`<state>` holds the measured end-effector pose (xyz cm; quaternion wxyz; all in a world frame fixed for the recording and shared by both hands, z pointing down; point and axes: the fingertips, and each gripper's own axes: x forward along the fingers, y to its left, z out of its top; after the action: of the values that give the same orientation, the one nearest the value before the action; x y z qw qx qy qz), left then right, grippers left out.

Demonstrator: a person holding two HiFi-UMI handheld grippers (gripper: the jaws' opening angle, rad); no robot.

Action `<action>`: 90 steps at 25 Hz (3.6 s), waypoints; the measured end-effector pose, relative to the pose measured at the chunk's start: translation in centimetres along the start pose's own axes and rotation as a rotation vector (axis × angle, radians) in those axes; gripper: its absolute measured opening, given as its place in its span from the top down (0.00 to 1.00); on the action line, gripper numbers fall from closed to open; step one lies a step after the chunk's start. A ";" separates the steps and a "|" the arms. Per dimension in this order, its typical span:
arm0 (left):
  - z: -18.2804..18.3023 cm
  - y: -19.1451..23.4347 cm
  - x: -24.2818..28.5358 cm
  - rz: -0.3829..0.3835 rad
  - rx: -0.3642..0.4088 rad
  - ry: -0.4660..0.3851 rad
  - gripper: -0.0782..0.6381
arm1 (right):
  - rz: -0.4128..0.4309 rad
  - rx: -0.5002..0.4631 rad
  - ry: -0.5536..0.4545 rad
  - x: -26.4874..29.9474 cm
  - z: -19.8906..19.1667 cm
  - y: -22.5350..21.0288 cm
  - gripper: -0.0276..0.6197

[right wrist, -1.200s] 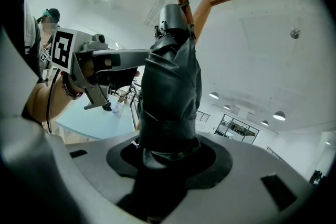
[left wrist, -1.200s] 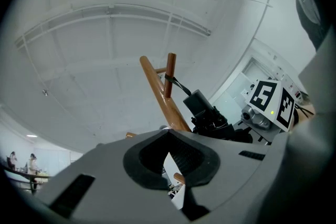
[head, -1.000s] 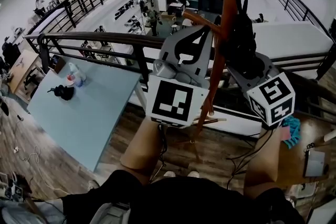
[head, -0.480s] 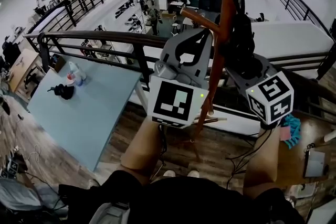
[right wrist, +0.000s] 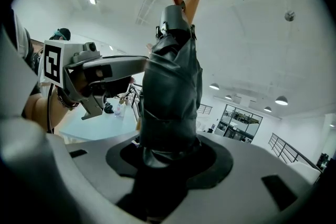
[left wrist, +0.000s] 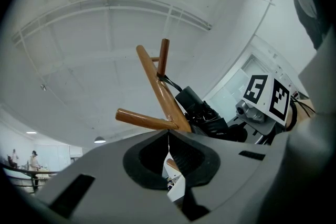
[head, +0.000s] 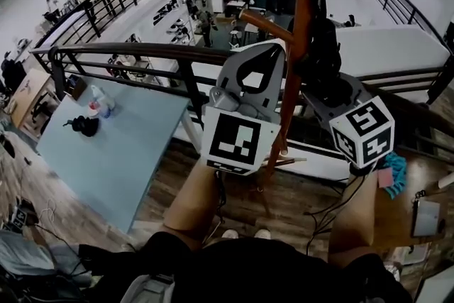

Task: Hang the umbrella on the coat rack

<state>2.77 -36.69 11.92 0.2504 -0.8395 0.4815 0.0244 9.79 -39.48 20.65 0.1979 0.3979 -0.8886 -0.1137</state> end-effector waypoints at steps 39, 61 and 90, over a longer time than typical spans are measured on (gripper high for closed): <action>-1.3 0.1 -4.2 -0.049 -0.016 0.015 0.87 | 0.076 0.180 -0.097 -2.2 1.3 5.8 0.60; -2.0 0.6 -5.5 -0.084 -0.038 0.003 0.87 | -0.085 0.085 -0.185 -2.2 2.9 7.0 0.40; -3.1 -0.8 -11.0 -0.179 -0.069 0.022 0.87 | -0.252 0.055 -0.228 -5.5 2.9 11.8 0.40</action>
<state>-3.09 -28.97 18.08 0.2171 -0.8876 0.4062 0.0093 4.05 -27.48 20.88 0.0689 0.4959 -0.8511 -0.1579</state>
